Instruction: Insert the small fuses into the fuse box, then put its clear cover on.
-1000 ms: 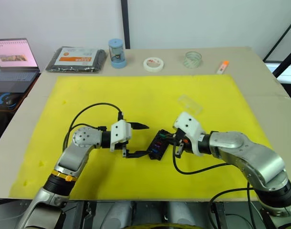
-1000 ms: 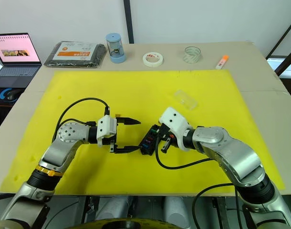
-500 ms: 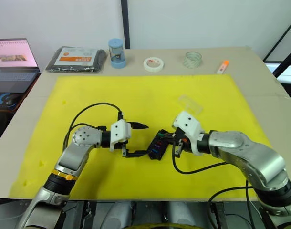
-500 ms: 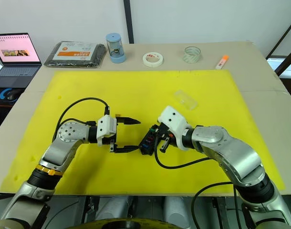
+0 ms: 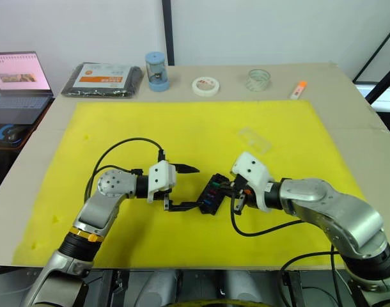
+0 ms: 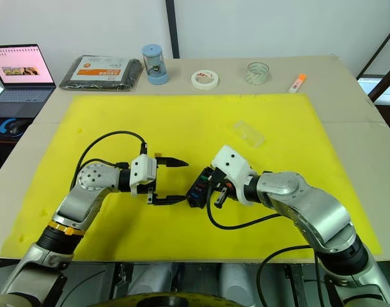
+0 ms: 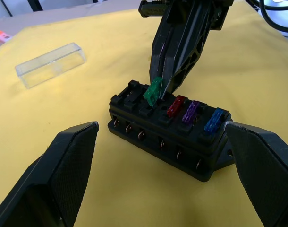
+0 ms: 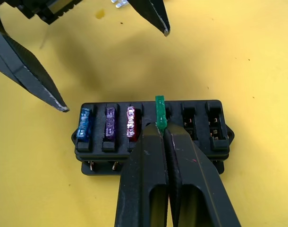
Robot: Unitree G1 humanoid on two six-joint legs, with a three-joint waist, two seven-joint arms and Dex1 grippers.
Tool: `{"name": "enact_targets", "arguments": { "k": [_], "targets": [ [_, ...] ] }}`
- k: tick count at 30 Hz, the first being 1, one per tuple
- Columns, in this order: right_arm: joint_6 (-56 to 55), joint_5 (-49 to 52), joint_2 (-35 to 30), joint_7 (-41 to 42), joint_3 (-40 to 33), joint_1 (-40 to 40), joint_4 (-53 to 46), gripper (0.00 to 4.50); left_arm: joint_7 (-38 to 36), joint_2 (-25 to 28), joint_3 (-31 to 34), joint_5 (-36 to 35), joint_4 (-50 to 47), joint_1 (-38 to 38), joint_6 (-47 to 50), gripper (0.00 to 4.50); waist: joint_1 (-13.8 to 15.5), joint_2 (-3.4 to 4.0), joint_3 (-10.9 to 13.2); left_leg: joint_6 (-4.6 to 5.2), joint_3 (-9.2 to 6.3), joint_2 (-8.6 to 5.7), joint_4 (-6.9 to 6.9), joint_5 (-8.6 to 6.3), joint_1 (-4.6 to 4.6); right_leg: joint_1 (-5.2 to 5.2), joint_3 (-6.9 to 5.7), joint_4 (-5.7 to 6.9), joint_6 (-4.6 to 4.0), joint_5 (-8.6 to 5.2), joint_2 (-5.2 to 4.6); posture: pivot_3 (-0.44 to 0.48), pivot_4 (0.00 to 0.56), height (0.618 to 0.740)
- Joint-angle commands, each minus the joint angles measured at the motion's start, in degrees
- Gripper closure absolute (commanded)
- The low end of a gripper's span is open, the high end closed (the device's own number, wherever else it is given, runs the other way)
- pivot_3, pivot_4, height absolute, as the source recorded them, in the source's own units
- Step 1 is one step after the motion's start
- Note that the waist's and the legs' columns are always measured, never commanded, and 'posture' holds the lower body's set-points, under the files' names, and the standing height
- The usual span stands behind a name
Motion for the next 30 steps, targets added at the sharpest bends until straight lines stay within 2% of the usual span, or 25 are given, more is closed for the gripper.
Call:
{"name": "enact_targets", "arguments": {
  "k": [1, 30],
  "targets": [
    [-0.86, -0.34, 0.37, -0.72, -0.47, -0.11, -1.52, 4.45, -0.14, 0.52, -0.14, -0.21, -1.96, -0.08, -0.11, 0.00, 0.01, 0.00, 0.00, 0.00, 0.00, 0.00, 0.00, 0.00, 0.00, 0.00, 0.00, 0.00, 0.00, 0.00, 0.00, 0.000, 0.150, 0.740],
    [-1.60, -2.15, -1.04, 0.22, 3.20, -1.71, 0.75, 4.45, 0.23, 0.91, 0.16, -0.22, -2.51, 0.03, 0.39, 0.00, -0.02, 0.00, 0.00, 0.00, 0.00, 0.00, 0.00, 0.00, 0.01, 0.01, 0.00, 0.00, 0.00, 0.00, 0.00, 0.000, 0.150, 0.740]
  ]
}}
